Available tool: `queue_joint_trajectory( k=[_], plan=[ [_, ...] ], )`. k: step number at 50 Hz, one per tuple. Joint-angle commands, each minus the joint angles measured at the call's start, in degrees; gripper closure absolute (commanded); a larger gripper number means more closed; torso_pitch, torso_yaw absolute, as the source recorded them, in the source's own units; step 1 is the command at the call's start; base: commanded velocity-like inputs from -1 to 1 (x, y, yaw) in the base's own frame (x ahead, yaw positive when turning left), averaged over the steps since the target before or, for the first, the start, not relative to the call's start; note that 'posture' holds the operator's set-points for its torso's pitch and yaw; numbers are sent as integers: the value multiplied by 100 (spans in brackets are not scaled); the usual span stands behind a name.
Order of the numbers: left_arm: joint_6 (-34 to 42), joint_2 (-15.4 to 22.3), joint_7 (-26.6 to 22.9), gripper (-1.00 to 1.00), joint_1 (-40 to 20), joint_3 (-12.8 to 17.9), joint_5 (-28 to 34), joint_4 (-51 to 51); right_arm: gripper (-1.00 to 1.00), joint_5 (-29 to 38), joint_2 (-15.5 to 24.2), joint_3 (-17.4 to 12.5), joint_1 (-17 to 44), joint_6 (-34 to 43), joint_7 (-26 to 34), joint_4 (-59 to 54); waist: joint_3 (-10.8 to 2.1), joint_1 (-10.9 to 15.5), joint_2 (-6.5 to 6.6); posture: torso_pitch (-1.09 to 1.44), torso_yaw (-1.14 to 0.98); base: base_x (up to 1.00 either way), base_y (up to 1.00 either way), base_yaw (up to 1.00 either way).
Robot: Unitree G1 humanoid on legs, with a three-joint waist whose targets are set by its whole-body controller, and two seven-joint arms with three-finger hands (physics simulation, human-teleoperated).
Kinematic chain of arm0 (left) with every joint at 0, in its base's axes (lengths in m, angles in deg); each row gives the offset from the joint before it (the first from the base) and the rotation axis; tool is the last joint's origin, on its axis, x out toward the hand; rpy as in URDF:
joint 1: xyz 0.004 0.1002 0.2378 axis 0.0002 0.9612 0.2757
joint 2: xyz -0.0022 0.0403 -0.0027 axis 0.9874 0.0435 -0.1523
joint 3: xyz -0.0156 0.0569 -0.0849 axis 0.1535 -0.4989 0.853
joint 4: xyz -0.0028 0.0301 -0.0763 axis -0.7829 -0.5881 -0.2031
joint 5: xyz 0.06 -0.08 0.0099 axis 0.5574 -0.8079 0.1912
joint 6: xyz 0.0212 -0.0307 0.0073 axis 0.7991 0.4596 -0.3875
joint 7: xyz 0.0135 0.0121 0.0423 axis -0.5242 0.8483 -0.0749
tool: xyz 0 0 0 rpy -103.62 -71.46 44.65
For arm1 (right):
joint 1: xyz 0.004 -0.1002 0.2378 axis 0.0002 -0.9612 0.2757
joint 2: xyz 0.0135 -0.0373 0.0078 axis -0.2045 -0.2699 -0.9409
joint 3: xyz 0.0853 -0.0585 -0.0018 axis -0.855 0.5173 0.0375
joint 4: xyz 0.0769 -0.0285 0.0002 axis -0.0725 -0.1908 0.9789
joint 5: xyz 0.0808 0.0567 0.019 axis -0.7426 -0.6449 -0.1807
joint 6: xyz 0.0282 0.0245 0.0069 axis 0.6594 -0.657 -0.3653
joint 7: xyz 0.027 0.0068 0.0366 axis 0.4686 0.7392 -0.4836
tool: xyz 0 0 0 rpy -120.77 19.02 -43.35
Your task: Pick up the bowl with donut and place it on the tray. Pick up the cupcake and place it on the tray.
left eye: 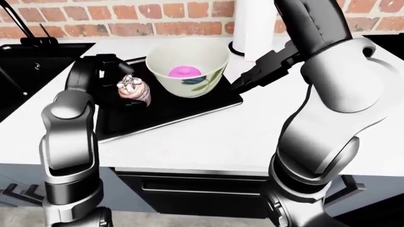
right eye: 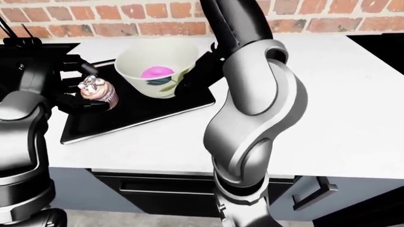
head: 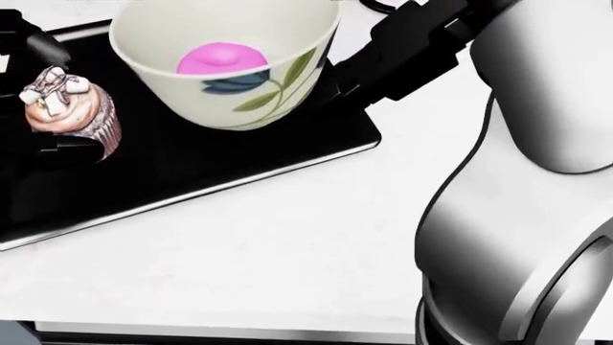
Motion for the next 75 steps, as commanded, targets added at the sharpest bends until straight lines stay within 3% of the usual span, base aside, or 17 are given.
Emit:
queue_joint_trajectory(
  k=[1, 9, 16, 17, 33, 35, 41, 43, 50, 62, 73, 74, 75],
  plan=[
    [-235, 77, 70, 100, -172, 108, 71, 198, -100, 70, 6, 14, 184, -77, -33, 118, -173, 1, 27, 0, 0, 0, 0, 0],
    [-204, 64, 40, 97, -145, 123, 103, 242, -100, 68, -15, -1, 155, -109, -56, 120, -177, -2, 28, 0, 0, 0, 0, 0],
    [-190, 66, 30, 71, -137, 130, 133, 267, -100, 49, 7, -20, 172, -95, -48, 123, -175, -1, 28, 0, 0, 0, 0, 0],
    [-190, 65, 30, 58, -133, 132, 136, 268, -100, 64, 9, -17, 187, -82, -30, 128, -173, -2, 28, 0, 0, 0, 0, 0],
    [-266, 63, 12, 44, -72, 138, 164, 239, -100, 55, 16, -14, 191, -53, -41, 130, -175, -2, 33, 0, 0, 0, 0, 0],
    [-273, 69, 7, 26, -78, 143, 167, 230, -100, 38, 16, -19, 178, -62, -63, 121, -173, -1, 32, 0, 0, 0, 0, 0],
    [-241, 71, -10, 8, -111, 128, 192, 246, -100, 12, 45, -42, 186, -53, -69, 118, -173, 0, 28, 0, 0, 0, 0, 0],
    [-225, 79, -20, -8, -135, 121, 203, 250, -100, -14, 57, -48, 188, -53, -90, 108, -171, 2, 28, 0, 0, 0, 0, 0],
    [-107, 113, -96, -27, -226, 109, 242, 326, -100, 11, 90, -49, 253, 6, -41, 122, -169, 2, 25, 0, 0, 0, 0, 0],
    [472, 446, -356, -29, -799, 145, 271, 560, -100, 105, 211, -121, 525, 116, 185, 108, -140, -9, 28, 0, 0, 0, 0, 0],
    [1207, 866, -627, -34, -1395, 250, 229, 1018, -100, 154, 657, -350, 845, 376, 602, 286, -91, -13, 17, 0, 0, 0, 0, 0],
    [1226, 888, -619, -41, -1408, 278, 214, 1072, -100, 148, 713, -390, 854, 406, 642, 335, -84, -14, 15, 0, 0, 0, 0, 0],
    [1252, 900, -608, -83, -1432, 318, 184, 1104, -100, 155, 778, -428, 877, 450, 705, 392, -77, -14, 12, 0, 0, 0, 0, 0]
  ],
)
